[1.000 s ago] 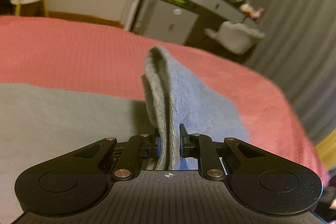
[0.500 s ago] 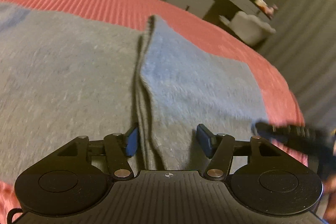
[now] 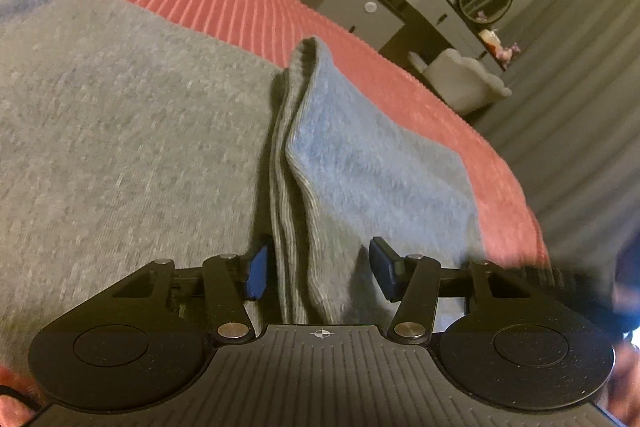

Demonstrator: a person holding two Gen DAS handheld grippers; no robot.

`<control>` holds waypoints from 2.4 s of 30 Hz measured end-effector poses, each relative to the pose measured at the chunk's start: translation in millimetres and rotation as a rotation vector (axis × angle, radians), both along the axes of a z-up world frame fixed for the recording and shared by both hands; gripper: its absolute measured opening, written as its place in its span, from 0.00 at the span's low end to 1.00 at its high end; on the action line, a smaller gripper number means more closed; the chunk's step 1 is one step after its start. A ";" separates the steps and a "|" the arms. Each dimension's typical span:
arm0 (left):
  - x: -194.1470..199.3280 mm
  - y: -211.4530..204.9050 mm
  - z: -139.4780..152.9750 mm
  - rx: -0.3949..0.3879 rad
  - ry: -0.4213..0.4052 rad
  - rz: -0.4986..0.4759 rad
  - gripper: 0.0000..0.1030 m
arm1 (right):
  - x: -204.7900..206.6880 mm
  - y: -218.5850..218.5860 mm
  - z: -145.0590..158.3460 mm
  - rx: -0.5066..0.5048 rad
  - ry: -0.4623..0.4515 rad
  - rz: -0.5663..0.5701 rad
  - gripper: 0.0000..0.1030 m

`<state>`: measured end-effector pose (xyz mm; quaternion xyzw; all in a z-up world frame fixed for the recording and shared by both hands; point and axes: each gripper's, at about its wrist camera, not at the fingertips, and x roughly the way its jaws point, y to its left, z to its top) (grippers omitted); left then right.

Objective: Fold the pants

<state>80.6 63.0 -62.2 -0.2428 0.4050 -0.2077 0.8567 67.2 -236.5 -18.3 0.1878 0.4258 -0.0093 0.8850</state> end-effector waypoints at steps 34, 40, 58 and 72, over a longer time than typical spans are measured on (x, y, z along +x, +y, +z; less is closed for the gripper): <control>6.8 21.1 27.9 0.066 -0.020 0.095 0.17 | -67.6 36.7 6.1 0.002 -0.057 0.062 0.53; 1.6 22.1 36.9 0.145 -0.055 0.125 0.23 | -72.5 33.8 8.1 0.038 -0.069 0.063 0.53; -13.5 -56.7 29.6 0.529 -0.264 0.037 0.59 | 17.8 23.6 0.5 -0.243 -0.086 0.083 0.27; -9.0 -19.9 27.9 0.379 -0.235 0.116 0.58 | 58.6 48.4 6.3 -0.318 -0.108 0.109 0.32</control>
